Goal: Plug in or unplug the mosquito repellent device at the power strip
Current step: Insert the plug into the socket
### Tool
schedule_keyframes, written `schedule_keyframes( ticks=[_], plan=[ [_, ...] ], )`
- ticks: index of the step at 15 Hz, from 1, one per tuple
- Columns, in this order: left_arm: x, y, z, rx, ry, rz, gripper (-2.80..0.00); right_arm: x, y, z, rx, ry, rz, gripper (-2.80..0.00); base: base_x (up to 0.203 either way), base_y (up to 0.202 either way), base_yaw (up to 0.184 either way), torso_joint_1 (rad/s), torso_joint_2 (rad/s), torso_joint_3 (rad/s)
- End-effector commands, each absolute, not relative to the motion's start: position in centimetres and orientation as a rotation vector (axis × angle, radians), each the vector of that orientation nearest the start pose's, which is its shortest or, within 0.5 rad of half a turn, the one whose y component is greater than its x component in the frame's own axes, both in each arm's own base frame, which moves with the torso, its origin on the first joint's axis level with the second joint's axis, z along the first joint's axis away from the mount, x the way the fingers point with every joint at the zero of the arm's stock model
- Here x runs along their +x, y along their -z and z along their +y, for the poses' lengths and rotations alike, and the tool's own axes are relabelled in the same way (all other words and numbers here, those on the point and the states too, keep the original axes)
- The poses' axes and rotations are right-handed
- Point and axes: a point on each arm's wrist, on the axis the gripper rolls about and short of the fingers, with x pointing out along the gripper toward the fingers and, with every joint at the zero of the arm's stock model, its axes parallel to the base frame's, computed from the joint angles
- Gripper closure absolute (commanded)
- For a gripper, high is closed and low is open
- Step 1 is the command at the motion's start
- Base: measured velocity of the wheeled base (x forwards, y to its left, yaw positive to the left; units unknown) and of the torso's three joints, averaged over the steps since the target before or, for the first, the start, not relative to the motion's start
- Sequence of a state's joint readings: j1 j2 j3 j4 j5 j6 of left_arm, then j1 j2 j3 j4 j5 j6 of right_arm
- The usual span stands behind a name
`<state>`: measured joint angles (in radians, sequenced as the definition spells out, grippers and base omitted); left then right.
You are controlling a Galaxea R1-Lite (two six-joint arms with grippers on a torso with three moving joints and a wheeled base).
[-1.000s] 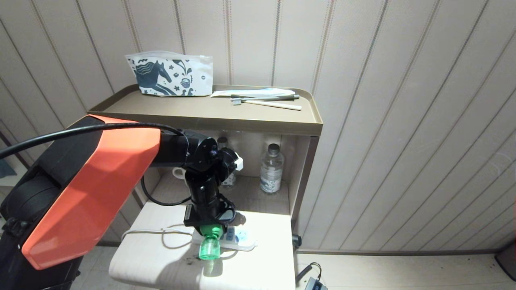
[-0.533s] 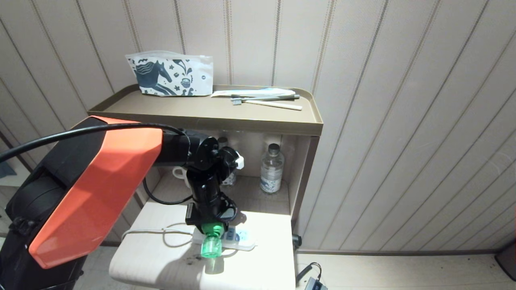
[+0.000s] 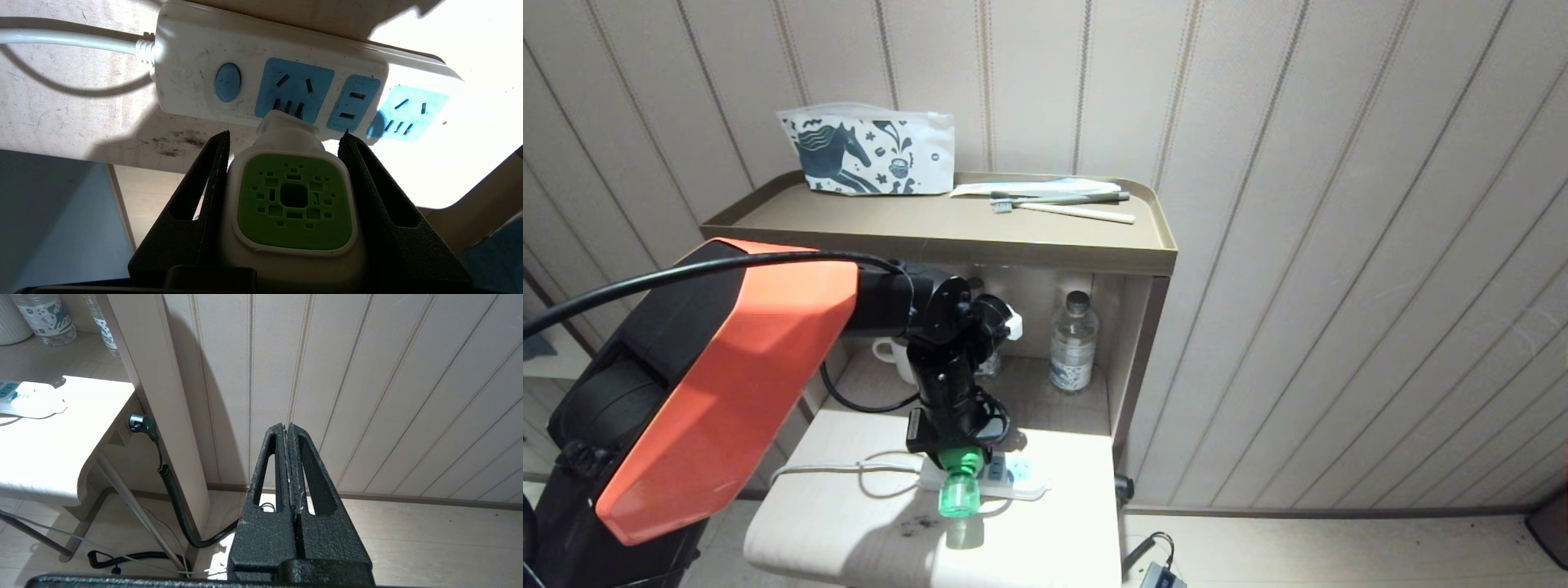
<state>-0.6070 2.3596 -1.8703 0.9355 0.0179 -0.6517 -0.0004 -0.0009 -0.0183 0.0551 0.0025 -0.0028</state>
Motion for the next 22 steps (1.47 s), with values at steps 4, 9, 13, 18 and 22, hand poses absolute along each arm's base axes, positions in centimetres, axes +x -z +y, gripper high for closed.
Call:
schedule_keyframes(
  ticks=[4, 9, 13, 18, 22],
  plan=[
    [34.4, -8.7, -23.8, -0.093, -0.006, 1.461, 0.00, -2.4, -7.5, 0.0, -0.003, -0.002, 0.037, 0.00, 0.000, 0.000, 0.000, 0.000, 0.00, 0.000],
    [34.8, -8.2, -24.2, -0.088, -0.011, 1.464, 0.00, -2.4, -7.5, 0.0, -0.003, -0.002, 0.037, 0.00, 0.000, 0.000, 0.000, 0.000, 0.00, 0.000],
    [35.1, -7.8, -24.4, -0.088, -0.009, 1.463, 0.00, -2.4, -7.5, 0.0, -0.003, -0.002, 0.037, 0.00, 0.000, 0.000, 0.000, 0.000, 0.00, 0.000],
    [35.2, -7.7, -24.4, -0.092, -0.012, 1.454, 0.00, -2.4, -7.5, 0.0, -0.003, -0.003, 0.037, 0.00, 0.000, 0.000, 0.000, 0.000, 0.00, 0.000],
    [35.4, -7.7, -24.3, -0.069, -0.048, 1.417, 0.00, -2.4, -7.5, 0.0, -0.003, -0.002, 0.037, 0.00, 0.000, 0.000, 0.000, 0.000, 0.00, 0.000]
  ],
)
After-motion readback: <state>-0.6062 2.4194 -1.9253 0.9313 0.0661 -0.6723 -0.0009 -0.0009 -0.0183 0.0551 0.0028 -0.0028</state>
